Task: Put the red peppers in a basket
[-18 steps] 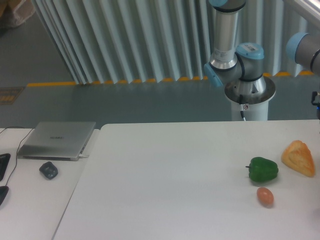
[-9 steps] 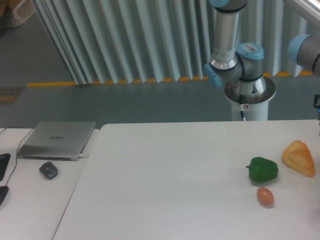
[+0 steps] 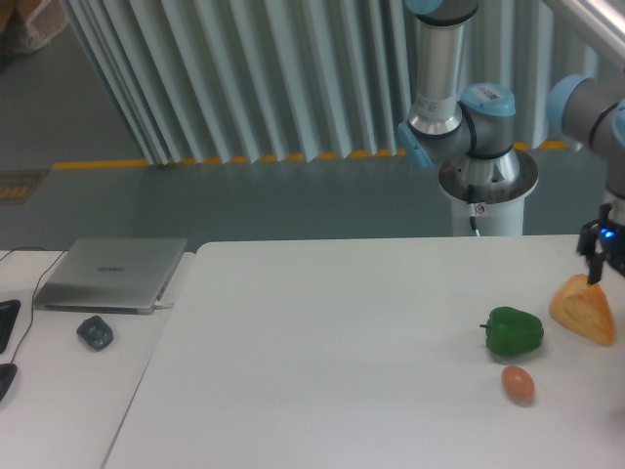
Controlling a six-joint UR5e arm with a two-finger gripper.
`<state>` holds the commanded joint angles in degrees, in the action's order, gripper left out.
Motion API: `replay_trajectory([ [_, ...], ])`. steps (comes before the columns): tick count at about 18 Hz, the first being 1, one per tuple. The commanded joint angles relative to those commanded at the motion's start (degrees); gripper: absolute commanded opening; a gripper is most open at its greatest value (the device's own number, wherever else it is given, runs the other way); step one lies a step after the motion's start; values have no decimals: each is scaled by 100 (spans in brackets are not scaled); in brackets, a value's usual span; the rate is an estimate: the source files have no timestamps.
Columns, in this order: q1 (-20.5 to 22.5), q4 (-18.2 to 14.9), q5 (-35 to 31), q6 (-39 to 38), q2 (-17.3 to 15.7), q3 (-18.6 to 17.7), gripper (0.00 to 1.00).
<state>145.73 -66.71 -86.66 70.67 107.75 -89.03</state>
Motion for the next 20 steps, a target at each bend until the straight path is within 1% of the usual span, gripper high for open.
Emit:
replay_trajectory([
  [1,-9,148,0,-114,131,26,100],
  [2,17,367,9,-124,237,44,100],
  [3,52,456,52,-133,308,61,100],
  [5,113,492,254,-142,361,97,100],
  [6,131,501,272,-142,387,149,98],
  [7,131,501,272,-142,414,193,85],
  [8,131,501,272,-150,440,219,55],
  [10,131,501,272,-142,440,220,9],
  [11,131,527,272,-133,449,220,0],
  [13,149,676,272,-142,484,220,0],
  [16,306,914,272,-142,624,272,0],
  [17,359,914,272,-133,651,316,0],
  [20,710,941,553,-72,765,448,0],
])
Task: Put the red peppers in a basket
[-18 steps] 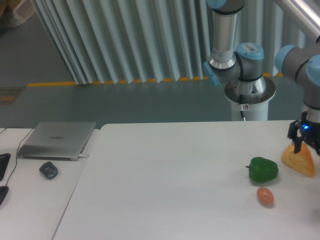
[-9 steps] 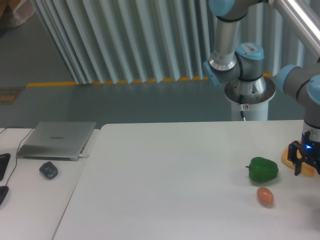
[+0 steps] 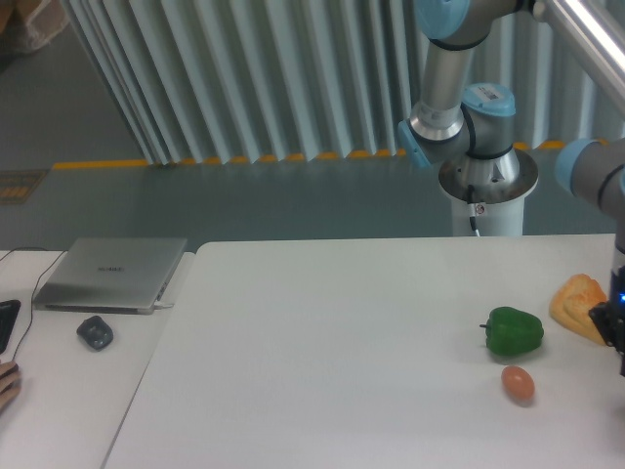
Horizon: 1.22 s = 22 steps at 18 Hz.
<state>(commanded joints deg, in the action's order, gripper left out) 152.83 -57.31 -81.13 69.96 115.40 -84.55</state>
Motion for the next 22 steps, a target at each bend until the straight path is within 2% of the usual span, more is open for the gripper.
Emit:
replay_trajectory([
  [4,80,298,28,-26,194,9,0],
  [6,80,343,28,-17,238,9,0],
  [12,89,361,28,-17,352,88,0],
  [22,238,361,36,-52,264,114,0],
])
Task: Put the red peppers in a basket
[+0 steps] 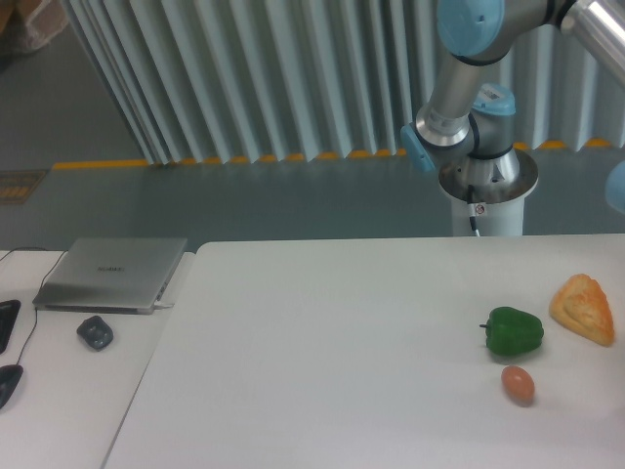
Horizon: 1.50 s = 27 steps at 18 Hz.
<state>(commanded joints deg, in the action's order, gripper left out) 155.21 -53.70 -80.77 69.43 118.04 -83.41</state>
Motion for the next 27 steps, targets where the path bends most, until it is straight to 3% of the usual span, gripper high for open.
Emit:
replay_trajectory([
  [13,-158,26,0,-219,44,-53,0],
  [27,27,237,0,-149,334,211,0],
])
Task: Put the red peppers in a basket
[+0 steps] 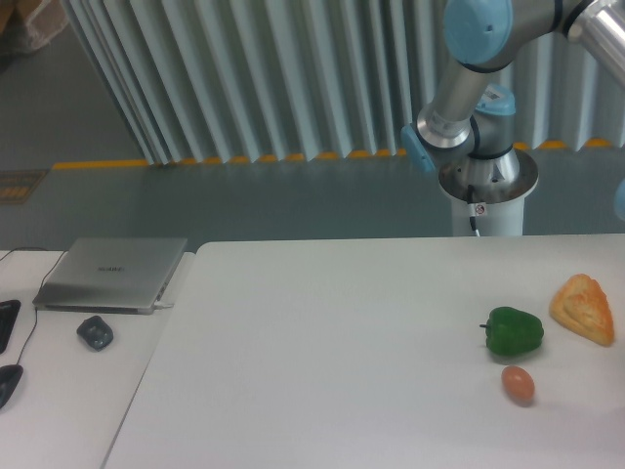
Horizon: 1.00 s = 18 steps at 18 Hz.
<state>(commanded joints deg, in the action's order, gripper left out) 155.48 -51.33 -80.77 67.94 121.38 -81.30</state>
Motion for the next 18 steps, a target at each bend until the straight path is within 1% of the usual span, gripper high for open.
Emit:
replay_trajectory([
  [7,0,0,0,0,0,35,0],
  [11,61,9,0,52,123,167,0],
  [18,123,44,0,158,185,167,0],
])
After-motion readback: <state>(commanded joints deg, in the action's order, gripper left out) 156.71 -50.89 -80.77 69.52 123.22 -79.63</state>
